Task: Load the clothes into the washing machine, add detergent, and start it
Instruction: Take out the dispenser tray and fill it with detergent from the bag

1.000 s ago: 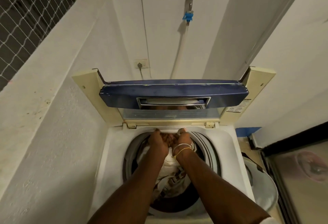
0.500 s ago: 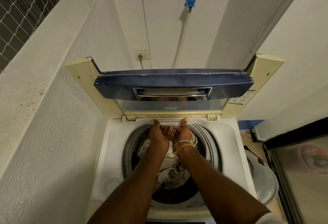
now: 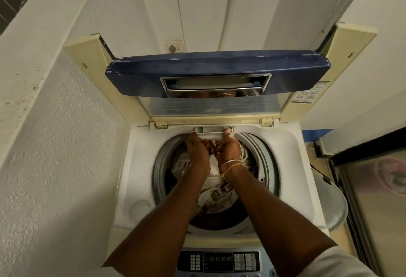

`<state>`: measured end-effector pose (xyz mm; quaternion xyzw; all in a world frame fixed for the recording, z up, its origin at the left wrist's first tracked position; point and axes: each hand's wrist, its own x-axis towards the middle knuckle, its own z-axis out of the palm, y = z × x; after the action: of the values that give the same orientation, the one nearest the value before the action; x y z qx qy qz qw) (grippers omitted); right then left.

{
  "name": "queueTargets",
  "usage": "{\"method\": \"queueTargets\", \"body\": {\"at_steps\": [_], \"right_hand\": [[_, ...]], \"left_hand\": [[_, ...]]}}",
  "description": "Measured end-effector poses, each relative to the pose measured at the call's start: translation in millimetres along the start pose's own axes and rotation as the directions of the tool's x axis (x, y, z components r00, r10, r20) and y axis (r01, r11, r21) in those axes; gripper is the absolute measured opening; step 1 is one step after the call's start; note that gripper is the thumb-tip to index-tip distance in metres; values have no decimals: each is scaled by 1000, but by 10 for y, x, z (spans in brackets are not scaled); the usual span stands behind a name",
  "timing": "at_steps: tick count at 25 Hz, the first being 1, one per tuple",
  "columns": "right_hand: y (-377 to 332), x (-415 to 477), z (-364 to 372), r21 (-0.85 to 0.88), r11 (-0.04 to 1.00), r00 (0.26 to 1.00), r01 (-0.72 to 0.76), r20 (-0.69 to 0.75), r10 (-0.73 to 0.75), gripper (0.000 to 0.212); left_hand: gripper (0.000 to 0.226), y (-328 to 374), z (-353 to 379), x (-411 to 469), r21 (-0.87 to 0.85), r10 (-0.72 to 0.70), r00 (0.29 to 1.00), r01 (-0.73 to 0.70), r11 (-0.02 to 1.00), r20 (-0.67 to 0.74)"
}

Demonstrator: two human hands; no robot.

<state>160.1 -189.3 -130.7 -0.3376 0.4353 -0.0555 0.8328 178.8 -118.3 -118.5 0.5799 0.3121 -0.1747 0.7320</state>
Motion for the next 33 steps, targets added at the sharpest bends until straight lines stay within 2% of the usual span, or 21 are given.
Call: {"method": "queueTargets", "body": {"at_steps": [5, 9, 13, 16, 19, 23, 26, 30, 33], "right_hand": [[8, -271, -108, -136, 985, 991, 107, -71, -118, 32], [-26, -521, -85, -172, 961, 959, 215, -148, -241, 31], [-2, -642, 14, -160, 965, 949, 206, -209, -237, 39], [41, -668, -26, -180, 968, 957, 173, -202, -208, 29], [94, -737, -116, -155, 974, 974, 164, -129, -184, 10], [121, -794, -218, -175, 971, 986, 164, -1, -167, 35], [109, -871, -263, -267, 939, 974, 218, 119, -193, 40], [75, -1137, -180, -418, 785, 880, 457, 341, -331, 39], [8, -1397, 27, -437, 687, 802, 580, 454, -389, 51]], "left_hand": [[50, -23, -129, -280, -12, -2, 1000, 1, 1000, -6], [38, 101, -208, -505, -59, 10, 1000, -12, 998, -29], [27, 265, -230, -596, -100, -16, 997, 9, 995, -75], [28, 287, -297, -618, -78, -46, 997, 41, 996, -65], [28, 223, -421, -645, -108, -60, 998, 58, 992, -10], [26, 196, -602, -647, -115, -75, 997, 78, 990, 30], [29, 258, -756, -710, -142, -57, 996, 66, 988, 63], [36, 472, -1028, -1083, -156, 133, 984, -114, 981, 117], [30, 695, -1243, -1407, -125, 255, 966, -249, 960, 34]]}}
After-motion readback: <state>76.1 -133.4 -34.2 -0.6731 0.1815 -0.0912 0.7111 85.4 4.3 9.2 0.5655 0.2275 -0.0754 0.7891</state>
